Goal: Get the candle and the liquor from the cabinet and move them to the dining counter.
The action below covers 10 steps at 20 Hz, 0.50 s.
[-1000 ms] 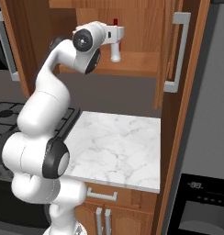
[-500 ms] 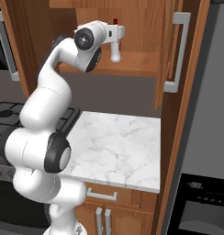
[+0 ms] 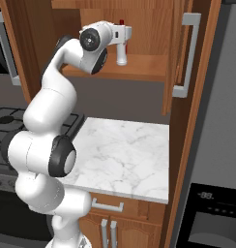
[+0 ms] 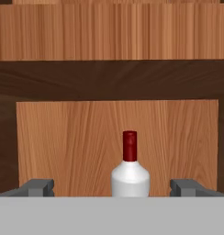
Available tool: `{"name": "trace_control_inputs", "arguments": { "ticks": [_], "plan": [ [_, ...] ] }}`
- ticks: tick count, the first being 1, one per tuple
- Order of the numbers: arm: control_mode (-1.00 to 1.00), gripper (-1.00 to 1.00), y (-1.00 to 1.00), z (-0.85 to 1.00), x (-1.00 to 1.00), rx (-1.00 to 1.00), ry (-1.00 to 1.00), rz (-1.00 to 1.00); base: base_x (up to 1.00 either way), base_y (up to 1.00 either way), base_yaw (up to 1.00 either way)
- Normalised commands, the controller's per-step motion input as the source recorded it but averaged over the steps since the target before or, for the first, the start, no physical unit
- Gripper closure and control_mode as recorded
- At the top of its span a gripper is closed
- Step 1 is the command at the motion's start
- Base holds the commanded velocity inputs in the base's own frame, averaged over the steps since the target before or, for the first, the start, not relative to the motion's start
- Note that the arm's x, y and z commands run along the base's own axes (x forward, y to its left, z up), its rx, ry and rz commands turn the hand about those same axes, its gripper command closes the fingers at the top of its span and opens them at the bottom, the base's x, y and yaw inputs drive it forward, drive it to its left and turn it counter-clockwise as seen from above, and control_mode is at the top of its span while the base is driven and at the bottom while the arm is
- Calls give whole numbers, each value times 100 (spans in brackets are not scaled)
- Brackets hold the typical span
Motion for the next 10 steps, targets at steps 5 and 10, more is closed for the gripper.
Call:
{"name": "trace_control_inputs", "arguments": {
  "ticks": [5, 10],
  "plan": [
    [-100, -100, 0, 0, 14, 0, 0, 0, 0, 0, 0],
    [-100, -100, 0, 0, 19, 0, 0, 0, 0, 0, 0]
  ]
}}
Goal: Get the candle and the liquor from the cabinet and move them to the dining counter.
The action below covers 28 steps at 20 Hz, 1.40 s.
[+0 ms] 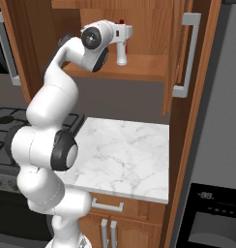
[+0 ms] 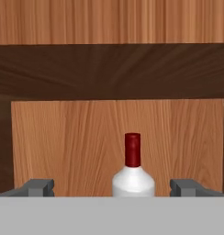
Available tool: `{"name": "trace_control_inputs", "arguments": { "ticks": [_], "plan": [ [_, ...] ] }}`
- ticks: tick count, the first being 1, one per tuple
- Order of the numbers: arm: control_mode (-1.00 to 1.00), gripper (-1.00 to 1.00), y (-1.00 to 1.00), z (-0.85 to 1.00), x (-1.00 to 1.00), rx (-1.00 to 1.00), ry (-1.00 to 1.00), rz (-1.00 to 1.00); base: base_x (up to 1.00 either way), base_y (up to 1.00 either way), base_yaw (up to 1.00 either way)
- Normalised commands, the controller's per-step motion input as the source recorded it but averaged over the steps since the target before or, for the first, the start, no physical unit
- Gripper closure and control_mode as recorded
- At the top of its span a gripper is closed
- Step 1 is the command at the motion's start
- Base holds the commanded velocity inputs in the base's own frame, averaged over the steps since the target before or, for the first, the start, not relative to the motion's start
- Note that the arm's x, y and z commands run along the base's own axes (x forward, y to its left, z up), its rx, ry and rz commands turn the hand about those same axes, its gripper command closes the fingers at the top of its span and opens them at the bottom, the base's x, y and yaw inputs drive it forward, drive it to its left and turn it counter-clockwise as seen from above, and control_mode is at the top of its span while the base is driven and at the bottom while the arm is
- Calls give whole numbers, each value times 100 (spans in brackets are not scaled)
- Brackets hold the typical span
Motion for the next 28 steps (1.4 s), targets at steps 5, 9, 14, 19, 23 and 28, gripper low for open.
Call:
{"name": "trace_control_inputs", "arguments": {
  "ticks": [5, 9, 14, 19, 23, 28],
  "plan": [
    [-100, -100, -8, 0, 20, 0, 0, 0, 0, 0, 0],
    [-100, -100, -6, 0, 24, 0, 0, 0, 0, 0, 0],
    [-100, -100, -5, 0, 25, 0, 0, 0, 0, 0, 0],
    [-100, -100, -7, 0, 23, 0, 0, 0, 0, 0, 0],
    [-100, -100, -6, 0, 23, 0, 0, 0, 0, 0, 0],
    [-100, -100, -6, 0, 24, 0, 0, 0, 0, 0, 0]
  ]
}}
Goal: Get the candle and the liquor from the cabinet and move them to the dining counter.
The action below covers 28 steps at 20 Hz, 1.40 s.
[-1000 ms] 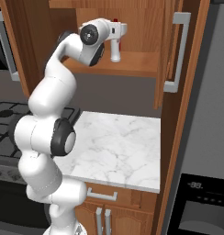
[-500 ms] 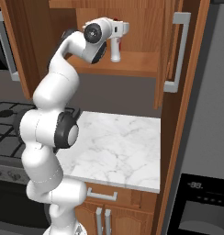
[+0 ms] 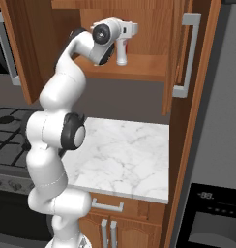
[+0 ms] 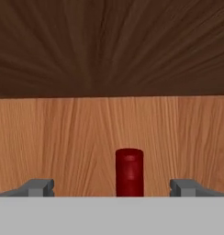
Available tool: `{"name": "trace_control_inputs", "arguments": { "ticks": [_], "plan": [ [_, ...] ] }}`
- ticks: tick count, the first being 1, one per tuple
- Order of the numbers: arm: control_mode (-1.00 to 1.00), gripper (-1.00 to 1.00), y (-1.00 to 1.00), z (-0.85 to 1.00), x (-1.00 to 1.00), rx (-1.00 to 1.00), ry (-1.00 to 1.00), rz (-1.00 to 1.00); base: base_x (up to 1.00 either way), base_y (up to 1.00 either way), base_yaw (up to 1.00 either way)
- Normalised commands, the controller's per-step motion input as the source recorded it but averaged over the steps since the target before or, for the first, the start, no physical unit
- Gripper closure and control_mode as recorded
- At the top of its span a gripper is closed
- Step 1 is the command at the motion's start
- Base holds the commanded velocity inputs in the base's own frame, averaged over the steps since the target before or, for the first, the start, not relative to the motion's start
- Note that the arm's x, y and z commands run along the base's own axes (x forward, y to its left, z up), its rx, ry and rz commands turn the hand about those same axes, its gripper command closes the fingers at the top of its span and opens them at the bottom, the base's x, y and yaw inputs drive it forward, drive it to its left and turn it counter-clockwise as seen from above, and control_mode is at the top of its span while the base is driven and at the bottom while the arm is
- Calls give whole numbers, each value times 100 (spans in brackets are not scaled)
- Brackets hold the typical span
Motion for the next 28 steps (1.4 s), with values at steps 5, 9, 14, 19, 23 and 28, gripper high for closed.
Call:
{"name": "trace_control_inputs", "arguments": {
  "ticks": [5, 9, 14, 19, 23, 28],
  "plan": [
    [-100, -100, -5, 0, 24, 0, 0, 0, 0, 0, 0],
    [-100, -100, -6, 0, 18, 0, 0, 0, 0, 0, 0],
    [-100, -100, -5, 0, 7, 0, 0, 0, 0, 0, 0],
    [-100, -100, -1, 0, 0, 0, 0, 0, 0, 0, 0],
    [-100, -100, 0, 0, 0, 0, 0, 0, 0, 0, 0],
    [-100, -100, 0, 0, 0, 0, 0, 0, 0, 0, 0]
  ]
}}
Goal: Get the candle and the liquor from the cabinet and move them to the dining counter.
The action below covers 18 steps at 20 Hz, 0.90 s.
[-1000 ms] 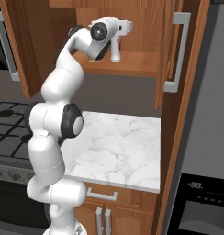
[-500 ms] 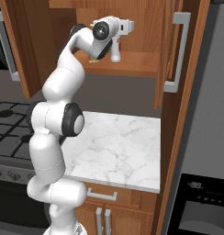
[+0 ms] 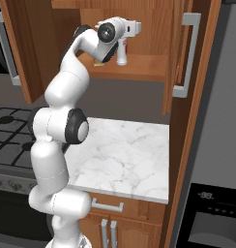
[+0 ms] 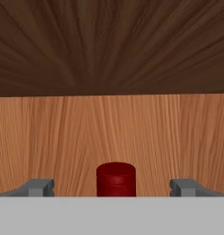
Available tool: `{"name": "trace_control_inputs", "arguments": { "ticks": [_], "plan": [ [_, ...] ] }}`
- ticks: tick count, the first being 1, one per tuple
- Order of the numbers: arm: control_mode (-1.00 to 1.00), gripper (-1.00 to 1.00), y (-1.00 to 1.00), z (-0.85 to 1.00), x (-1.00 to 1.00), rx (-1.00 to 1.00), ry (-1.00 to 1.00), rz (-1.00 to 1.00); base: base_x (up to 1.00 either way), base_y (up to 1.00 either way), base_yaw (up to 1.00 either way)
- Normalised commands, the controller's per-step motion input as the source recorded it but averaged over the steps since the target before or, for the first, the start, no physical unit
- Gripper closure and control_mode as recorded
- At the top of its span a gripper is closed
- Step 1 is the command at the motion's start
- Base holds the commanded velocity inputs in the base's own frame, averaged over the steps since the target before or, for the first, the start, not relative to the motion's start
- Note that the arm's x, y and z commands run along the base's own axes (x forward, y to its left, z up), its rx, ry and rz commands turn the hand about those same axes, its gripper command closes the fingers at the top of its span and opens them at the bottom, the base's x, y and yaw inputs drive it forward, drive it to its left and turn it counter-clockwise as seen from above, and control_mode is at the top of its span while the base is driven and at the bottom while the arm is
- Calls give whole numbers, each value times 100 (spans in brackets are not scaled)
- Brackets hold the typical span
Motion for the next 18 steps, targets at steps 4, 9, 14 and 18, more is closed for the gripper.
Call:
{"name": "trace_control_inputs", "arguments": {
  "ticks": [4, 9, 14, 18],
  "plan": [
    [-100, -100, 0, 0, 0, 0, 0, 0, 0, 0, 0],
    [-100, 100, 0, 0, 0, 0, 0, 0, 0, 0, 0],
    [-100, 100, 0, 0, 0, 0, 0, 0, 0, 0, 0],
    [-100, 100, 0, 0, 0, 0, 0, 0, 0, 0, 0]
  ]
}}
